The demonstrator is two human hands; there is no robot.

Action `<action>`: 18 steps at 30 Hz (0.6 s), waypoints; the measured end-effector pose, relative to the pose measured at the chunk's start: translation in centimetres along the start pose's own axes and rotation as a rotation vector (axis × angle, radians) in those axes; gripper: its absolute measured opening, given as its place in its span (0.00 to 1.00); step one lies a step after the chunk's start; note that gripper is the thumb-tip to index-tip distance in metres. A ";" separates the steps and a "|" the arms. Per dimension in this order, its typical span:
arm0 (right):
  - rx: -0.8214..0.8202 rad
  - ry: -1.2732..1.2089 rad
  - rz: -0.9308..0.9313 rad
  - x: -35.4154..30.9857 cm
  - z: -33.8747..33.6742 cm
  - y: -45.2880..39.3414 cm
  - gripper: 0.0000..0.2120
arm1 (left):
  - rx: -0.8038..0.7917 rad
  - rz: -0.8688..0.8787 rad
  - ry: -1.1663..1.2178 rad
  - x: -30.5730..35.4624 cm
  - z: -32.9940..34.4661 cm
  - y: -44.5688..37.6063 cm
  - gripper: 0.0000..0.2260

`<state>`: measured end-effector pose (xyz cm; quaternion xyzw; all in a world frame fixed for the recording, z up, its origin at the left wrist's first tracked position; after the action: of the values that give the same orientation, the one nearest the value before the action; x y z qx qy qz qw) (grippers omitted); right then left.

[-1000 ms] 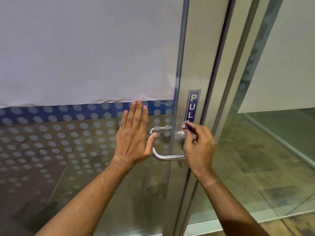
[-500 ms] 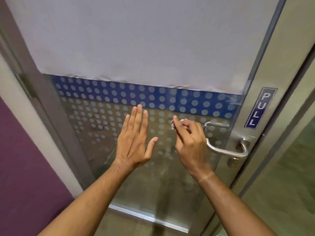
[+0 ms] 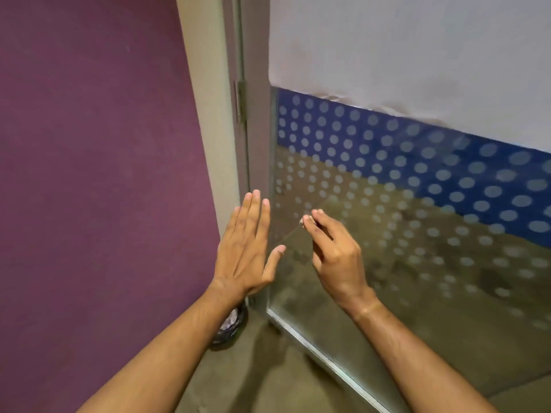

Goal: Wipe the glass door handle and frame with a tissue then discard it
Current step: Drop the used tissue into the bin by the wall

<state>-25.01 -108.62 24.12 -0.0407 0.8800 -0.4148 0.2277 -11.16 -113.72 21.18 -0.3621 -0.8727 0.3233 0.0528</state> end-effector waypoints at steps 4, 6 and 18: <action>-0.117 -0.022 0.012 -3.6 7.6 0.4 0.26 | -0.091 -0.063 -0.005 -6.6 2.0 4.5 0.37; -0.162 -0.045 0.019 -5.2 10.8 0.8 0.25 | -0.115 -0.089 0.003 -9.5 3.0 6.3 0.37; -0.398 -0.128 0.051 -7.1 26.5 3.6 0.15 | -0.212 -0.262 0.056 -18.6 11.1 13.8 0.36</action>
<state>-6.74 -123.30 9.36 -0.0889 0.9291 -0.2237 0.2809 7.05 -124.65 6.83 -0.2576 -0.9398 0.2095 0.0804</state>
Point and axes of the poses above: each hand's wrist, its own y-axis away from the middle knuckle, its own z-axis out of the palm, x = y × z, the point moved 9 cm from there along -y, towards the middle knuckle, and after that the axes turned 13 degrees about z, right-handed, at the moved point
